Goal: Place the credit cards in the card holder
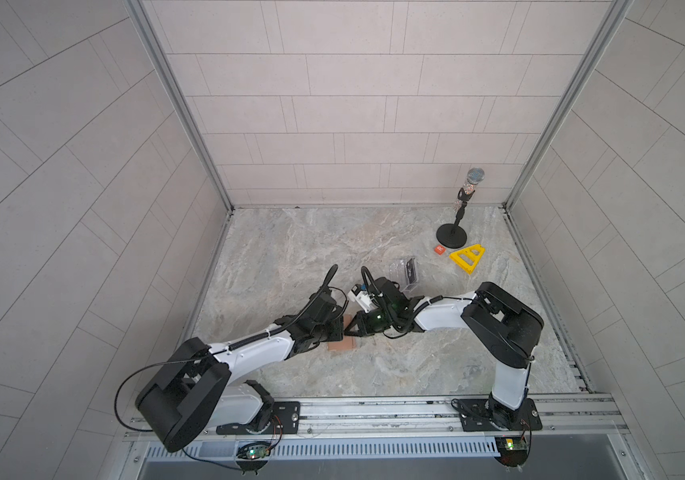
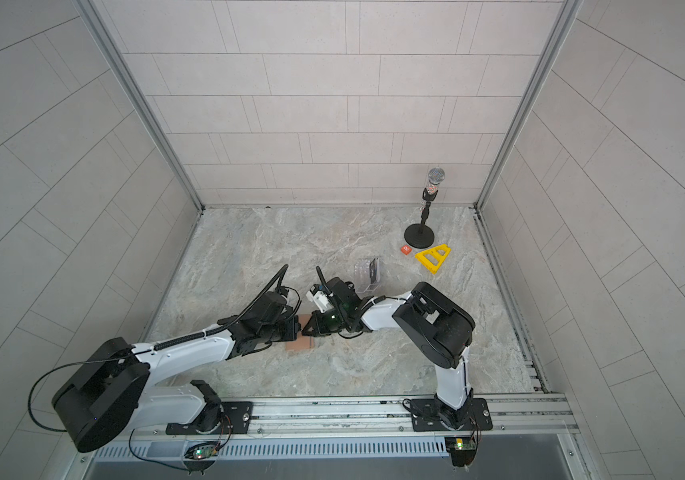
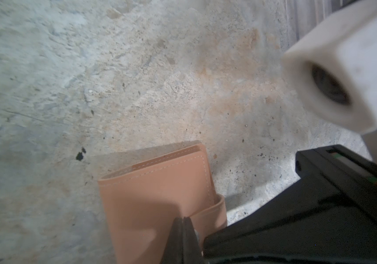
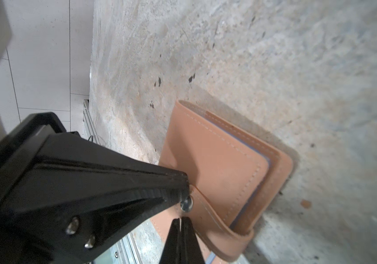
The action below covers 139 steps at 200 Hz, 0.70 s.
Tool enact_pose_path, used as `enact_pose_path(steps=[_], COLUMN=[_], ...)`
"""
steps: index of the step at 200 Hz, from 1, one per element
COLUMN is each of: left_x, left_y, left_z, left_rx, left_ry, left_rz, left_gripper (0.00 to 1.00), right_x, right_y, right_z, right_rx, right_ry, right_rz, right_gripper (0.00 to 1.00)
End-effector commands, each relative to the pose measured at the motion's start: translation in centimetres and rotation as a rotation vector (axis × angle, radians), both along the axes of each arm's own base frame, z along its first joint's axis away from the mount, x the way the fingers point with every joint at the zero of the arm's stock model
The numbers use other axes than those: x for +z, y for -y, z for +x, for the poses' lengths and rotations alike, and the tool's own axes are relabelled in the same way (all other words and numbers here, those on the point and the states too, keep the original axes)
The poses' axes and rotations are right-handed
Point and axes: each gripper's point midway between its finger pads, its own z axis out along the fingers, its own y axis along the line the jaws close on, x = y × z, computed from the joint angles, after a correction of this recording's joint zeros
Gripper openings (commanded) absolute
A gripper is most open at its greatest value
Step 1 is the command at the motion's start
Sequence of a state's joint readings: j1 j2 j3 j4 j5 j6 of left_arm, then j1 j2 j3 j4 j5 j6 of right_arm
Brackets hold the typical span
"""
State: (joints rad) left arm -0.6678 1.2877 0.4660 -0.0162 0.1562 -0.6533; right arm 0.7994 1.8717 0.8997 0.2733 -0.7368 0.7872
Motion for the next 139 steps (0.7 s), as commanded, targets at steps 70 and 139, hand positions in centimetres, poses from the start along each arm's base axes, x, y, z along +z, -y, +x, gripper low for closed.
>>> enact_pose_path(steps=[70, 139], left_x=[-1.6, -1.7], left_y=[-1.4, -1.3], left_z=[-1.3, -1.3], left_rx=[-0.008, -0.01], left_ry=[-0.041, -0.04], left_rz=[0.068, 0.066], left_gripper=[0.0, 0.0], right_x=[1.0, -1.9], right_y=[-0.7, -0.3], right_z=[1.8, 1.5], right_rx=[-0.049, -0.057], right_ry=[-0.002, -0.047], right_rz=[0.077, 0.027], right_gripper=[0.02, 0.02])
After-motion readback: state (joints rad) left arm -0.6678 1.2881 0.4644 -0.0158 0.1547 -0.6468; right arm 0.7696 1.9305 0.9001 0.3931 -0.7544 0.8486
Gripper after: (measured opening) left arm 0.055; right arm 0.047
